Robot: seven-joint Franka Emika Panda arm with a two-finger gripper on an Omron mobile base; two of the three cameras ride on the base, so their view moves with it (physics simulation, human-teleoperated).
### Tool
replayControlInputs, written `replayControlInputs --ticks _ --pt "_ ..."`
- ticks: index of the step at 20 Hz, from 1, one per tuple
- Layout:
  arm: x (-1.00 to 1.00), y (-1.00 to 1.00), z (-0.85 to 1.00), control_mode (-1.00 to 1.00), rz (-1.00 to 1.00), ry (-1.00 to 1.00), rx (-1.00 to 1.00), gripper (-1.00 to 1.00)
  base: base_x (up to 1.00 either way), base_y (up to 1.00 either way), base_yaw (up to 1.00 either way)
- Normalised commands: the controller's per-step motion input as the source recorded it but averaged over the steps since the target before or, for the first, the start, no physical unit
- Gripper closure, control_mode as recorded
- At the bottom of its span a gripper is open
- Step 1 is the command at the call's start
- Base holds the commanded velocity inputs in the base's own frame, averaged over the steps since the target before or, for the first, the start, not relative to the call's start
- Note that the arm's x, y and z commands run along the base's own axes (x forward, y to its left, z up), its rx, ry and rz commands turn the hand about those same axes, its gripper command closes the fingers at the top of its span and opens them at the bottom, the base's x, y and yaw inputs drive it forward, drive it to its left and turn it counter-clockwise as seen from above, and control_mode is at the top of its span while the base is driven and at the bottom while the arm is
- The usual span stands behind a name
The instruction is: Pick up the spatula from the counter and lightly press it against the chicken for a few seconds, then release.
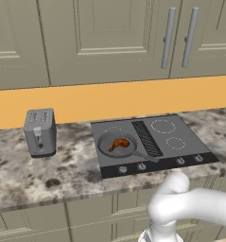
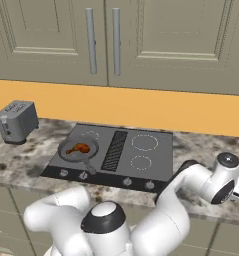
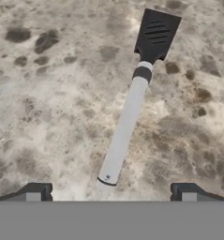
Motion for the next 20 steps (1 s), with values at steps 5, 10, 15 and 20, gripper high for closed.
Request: replayControlInputs --ticks 5,10,15,20 --pt "0.1 -0.06 -0.12 -1.0 0.0 0.0 0.02 -1.0 0.0 0.0 0.0" --pt "0.1 -0.06 -0.16 -1.0 0.0 0.01 0.02 -1.0 0.0 0.0 0.0" --pt "0.09 -0.07 -0.13 -1.0 0.0 0.01 0.01 -1.0 0.0 0.0 0.0" --pt "0.08 -0.07 -0.13 -1.0 0.0 0.0 0.01 -1.0 0.0 0.0 0.0"
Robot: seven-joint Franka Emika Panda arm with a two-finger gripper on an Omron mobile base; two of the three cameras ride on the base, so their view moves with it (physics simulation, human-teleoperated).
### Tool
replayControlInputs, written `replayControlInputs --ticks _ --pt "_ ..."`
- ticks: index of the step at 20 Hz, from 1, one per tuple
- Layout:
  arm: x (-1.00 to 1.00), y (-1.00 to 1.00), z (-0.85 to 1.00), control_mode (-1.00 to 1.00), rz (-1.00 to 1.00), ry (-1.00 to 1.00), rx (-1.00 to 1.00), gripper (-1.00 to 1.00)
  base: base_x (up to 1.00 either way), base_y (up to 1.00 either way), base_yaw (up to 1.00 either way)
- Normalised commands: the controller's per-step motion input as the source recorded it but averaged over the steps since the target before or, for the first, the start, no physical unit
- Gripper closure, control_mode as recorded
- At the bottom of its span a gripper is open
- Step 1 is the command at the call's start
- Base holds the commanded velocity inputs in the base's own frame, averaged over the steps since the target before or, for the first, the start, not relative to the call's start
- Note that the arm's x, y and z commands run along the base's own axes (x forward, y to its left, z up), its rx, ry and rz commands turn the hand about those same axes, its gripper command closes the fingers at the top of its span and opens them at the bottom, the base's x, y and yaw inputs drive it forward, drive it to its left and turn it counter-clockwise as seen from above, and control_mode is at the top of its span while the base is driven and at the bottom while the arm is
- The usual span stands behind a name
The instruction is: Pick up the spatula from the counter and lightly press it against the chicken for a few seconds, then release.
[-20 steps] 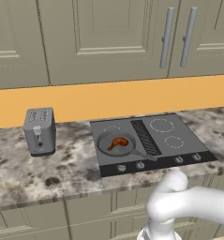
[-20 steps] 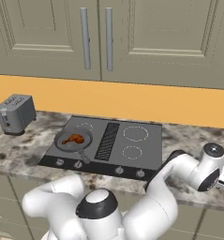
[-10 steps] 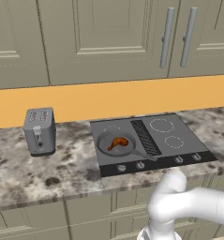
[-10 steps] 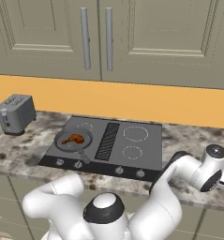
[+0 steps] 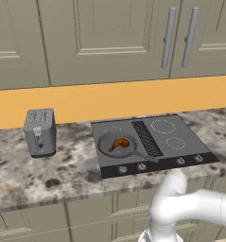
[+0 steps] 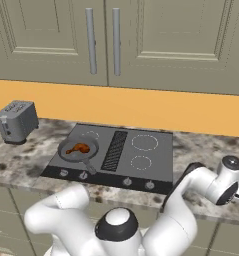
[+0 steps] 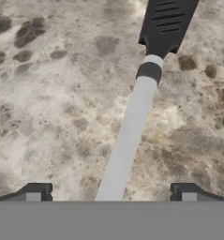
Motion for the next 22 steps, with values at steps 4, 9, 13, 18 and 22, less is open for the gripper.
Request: replayControlInputs --ticks 4,9,13,18,22 --pt "0.09 -0.08 -0.1 -1.0 0.0 0.0 0.01 -1.0 0.0 0.0 0.0" --pt "0.11 -0.07 -0.12 -1.0 0.0 0.0 0.01 -1.0 0.0 0.0 0.0" --pt "0.12 -0.08 -0.12 -1.0 0.0 0.0 0.01 -1.0 0.0 0.0 0.0" --pt "0.12 -0.04 -0.15 -1.0 0.0 0.01 0.01 1.0 0.0 0.0 0.0" --pt "0.03 -0.1 -0.13 -1.0 0.0 0.0 0.0 1.0 0.0 0.0 0.0"
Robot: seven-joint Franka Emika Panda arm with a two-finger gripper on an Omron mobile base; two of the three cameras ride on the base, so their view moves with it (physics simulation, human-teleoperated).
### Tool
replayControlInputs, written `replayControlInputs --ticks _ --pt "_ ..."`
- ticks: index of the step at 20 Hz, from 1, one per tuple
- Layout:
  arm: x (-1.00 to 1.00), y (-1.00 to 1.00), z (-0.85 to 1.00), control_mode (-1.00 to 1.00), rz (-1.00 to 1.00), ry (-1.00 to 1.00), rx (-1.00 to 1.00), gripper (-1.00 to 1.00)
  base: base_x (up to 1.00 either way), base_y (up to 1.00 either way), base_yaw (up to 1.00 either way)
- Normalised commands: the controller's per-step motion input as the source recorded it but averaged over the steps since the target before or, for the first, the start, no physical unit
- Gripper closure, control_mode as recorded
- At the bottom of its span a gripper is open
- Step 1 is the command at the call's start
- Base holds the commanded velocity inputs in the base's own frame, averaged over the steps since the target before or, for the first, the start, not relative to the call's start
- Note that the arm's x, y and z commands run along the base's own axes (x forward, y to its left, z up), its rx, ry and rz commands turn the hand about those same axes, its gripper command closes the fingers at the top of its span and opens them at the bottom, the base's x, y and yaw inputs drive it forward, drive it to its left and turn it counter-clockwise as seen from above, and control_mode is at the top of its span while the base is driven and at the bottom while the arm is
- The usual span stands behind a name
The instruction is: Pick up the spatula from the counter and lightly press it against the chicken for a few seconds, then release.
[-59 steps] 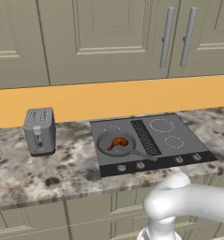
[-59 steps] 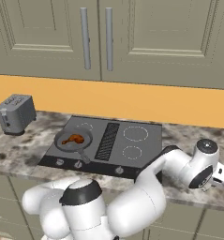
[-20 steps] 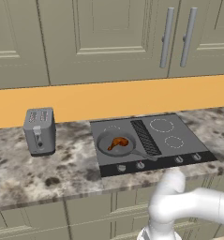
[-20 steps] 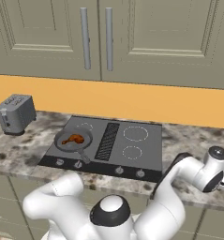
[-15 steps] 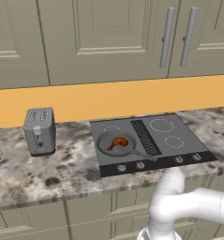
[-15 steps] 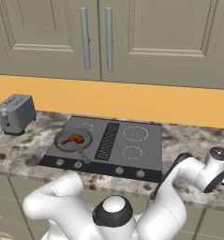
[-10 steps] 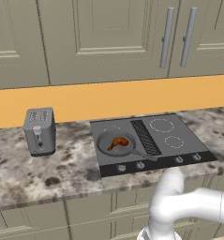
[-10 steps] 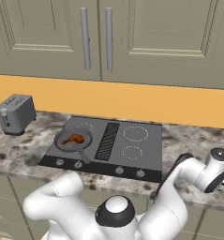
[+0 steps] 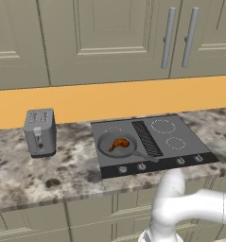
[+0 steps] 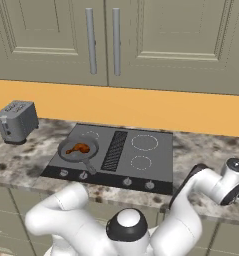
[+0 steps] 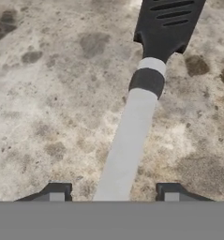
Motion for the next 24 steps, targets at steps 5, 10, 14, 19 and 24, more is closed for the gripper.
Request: replayControlInputs --ticks 5,10,14,19,24 --pt "0.0 -0.14 -0.13 -1.0 0.0 0.0 0.02 1.0 0.0 0.0 0.0" --pt "0.0 0.07 -0.09 -1.0 0.0 0.0 0.07 1.0 0.0 0.0 0.0" --pt "-0.17 0.26 0.0 -1.0 0.03 -0.05 0.01 1.0 0.0 0.0 0.0" --pt "-0.44 0.43 0.06 -1.0 0.11 -0.21 -0.02 1.0 0.0 0.0 0.0" --pt "-0.55 0.52 0.28 -1.0 0.15 -0.24 -0.08 1.0 0.0 0.0 0.0"
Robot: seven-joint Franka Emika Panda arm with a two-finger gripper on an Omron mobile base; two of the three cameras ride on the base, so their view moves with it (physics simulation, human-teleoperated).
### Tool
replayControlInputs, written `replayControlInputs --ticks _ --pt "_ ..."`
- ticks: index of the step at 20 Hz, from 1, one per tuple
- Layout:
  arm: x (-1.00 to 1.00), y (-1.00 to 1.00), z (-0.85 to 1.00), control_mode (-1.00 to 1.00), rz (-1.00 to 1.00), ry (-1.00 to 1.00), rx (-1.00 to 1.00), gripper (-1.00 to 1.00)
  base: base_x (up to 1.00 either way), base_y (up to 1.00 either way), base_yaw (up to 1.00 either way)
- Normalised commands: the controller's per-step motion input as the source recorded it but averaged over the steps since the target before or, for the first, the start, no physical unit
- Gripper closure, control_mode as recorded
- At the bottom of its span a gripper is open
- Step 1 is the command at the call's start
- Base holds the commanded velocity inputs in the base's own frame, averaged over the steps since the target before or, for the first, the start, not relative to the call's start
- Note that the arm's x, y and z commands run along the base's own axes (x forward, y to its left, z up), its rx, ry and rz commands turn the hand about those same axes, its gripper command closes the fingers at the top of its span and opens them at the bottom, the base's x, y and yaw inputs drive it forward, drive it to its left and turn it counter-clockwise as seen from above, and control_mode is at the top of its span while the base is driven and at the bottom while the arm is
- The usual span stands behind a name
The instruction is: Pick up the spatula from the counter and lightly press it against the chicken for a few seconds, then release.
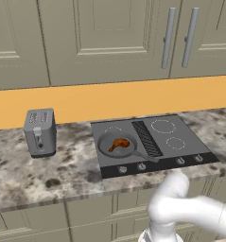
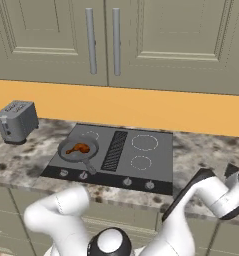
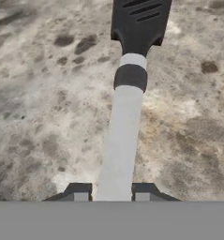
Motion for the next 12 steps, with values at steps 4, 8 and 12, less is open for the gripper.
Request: replayControlInputs --ticks 4,8,12 --pt "-0.57 0.72 0.35 -1.0 0.14 -0.18 -0.12 1.0 0.0 0.0 0.0" --pt "-0.42 0.94 0.45 -1.0 0.05 -0.16 -0.16 1.0 0.0 0.0 0.0" --pt "-0.23 0.81 0.63 -1.0 0.08 -0.03 -0.15 1.0 0.0 0.0 0.0"
